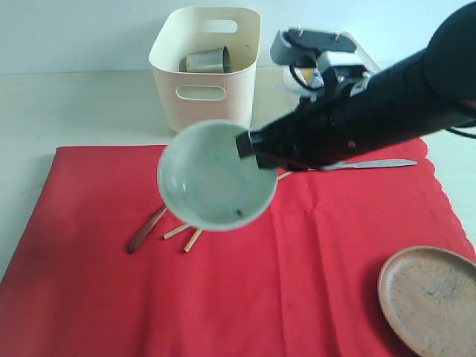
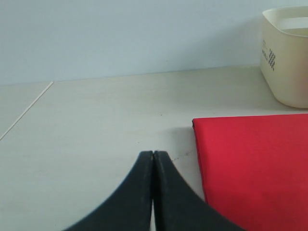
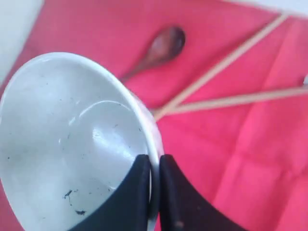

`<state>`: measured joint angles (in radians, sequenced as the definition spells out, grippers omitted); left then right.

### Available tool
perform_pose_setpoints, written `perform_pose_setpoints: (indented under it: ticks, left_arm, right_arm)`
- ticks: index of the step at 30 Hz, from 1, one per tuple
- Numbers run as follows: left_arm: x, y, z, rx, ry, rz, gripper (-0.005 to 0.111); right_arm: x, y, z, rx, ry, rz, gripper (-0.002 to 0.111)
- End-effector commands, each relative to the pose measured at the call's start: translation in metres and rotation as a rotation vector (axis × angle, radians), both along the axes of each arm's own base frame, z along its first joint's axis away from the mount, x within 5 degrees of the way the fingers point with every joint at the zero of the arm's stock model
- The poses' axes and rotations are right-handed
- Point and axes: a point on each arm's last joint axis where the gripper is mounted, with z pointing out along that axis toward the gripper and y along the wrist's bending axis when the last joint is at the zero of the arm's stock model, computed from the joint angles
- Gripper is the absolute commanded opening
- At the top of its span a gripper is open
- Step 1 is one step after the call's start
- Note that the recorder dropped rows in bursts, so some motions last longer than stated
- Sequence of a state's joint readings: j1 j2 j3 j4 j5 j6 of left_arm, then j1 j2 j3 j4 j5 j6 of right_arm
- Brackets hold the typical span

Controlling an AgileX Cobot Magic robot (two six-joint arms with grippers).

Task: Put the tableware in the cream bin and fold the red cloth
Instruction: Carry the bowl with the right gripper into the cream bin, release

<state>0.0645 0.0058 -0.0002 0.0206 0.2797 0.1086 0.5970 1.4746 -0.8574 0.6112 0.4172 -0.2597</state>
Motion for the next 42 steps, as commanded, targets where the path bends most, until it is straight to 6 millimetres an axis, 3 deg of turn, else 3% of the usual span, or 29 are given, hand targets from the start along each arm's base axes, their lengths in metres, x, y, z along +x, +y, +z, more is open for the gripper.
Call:
perform_pose_setpoints:
  ticks: [1, 9, 16, 26, 36, 42]
  left_arm:
    - [0.0, 0.0, 0.001, -0.003, -0.012, -0.004, 0.001]
    - [0.0, 0.0, 0.001, -0.003, -0.012, -0.004, 0.001]
    - [0.0, 0.0, 0.001, -0.003, -0.012, -0.004, 0.001]
    - [0.0, 0.0, 0.001, -0.003, -0.012, -0.004, 0.001]
    - [0.0, 0.0, 0.001, -0.003, -0.012, -0.004, 0.001]
    - [0.0, 0.0, 0.001, -0.003, -0.012, -0.004, 0.001]
  right_arm:
    - [0.028, 0.006, 0.027, 0.084, -0.212, -0.105, 0.0]
    - [0.073, 0.029, 0.044, 0.139, -0.343, -0.165, 0.0]
    - [0.13, 0.064, 0.029, 0.152, -0.384, -0.186, 0.0]
    - [0.163, 0.086, 0.018, 0.172, -0.406, -0.189, 0.0]
    - [0.189, 0.051, 0.015, 0.196, -0.385, -0.323, 0.0]
    - [0.195, 0.048, 0.004, 0.181, -0.383, -0.338, 0.0]
